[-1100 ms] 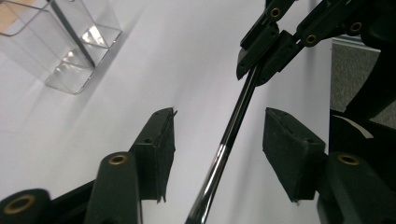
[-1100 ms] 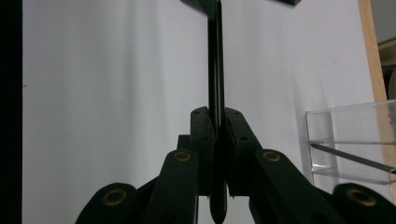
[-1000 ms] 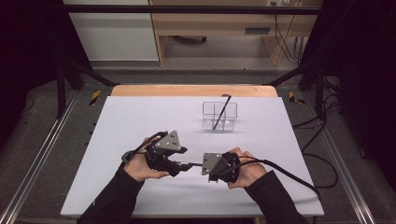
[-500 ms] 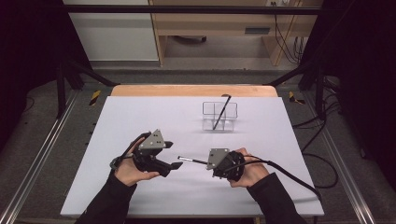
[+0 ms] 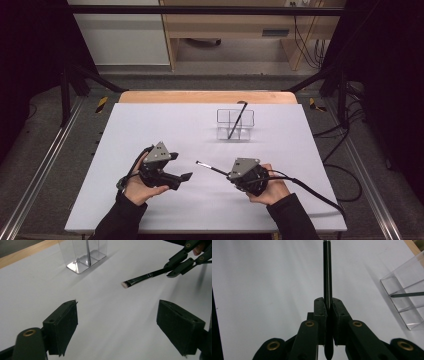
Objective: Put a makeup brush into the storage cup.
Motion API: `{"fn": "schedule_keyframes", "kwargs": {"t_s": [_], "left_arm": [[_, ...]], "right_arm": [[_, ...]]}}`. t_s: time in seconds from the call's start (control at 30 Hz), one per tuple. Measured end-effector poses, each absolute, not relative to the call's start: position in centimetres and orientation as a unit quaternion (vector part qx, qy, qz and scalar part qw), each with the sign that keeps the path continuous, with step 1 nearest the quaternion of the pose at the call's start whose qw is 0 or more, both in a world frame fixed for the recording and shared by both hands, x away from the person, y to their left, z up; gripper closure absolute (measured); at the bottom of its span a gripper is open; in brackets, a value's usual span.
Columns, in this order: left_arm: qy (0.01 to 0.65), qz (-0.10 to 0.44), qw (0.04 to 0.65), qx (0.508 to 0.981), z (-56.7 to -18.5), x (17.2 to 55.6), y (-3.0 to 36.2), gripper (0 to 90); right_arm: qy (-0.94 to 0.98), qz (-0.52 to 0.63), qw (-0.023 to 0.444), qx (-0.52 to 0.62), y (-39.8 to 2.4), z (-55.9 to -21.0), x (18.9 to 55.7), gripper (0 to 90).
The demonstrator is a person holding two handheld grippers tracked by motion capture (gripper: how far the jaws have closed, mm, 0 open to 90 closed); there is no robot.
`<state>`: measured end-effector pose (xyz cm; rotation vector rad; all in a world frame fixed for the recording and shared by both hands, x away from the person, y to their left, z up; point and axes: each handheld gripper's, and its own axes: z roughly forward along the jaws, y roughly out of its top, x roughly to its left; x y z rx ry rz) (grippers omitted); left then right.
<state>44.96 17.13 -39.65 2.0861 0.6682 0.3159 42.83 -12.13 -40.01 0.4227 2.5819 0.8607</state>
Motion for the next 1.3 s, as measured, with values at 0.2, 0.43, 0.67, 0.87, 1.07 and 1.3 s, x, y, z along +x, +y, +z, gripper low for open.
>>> {"fn": "schedule_keyframes", "kwargs": {"t_s": [0.2,0.43,0.67,0.87,1.07,1.3], "left_arm": [[0.282,0.122,0.454,0.836,-40.6,44.9,16.9,16.1],[0.289,0.129,0.459,0.830,-40.9,44.6,16.8,16.1],[0.310,0.130,0.483,0.809,-41.1,44.5,17.0,16.3],[0.320,0.133,0.503,0.792,-41.1,44.3,17.0,16.3],[0.330,0.131,0.521,0.776,-41.4,44.2,16.8,16.2],[0.337,0.130,0.536,0.763,-41.5,44.1,16.5,16.1]], "right_arm": [[0.908,0.326,0.194,0.176,-12.6,-40.5,42.7,84.0],[0.889,0.359,0.193,0.209,-13.0,-41.1,42.5,83.9],[0.865,0.395,0.186,0.247,-13.4,-42.1,42.5,83.9],[0.850,0.421,0.174,0.264,-13.5,-42.1,42.6,84.0],[0.829,0.451,0.166,0.286,-13.6,-42.0,42.5,83.9],[0.819,0.461,0.165,0.300,-13.6,-42.3,42.5,83.9]]}}
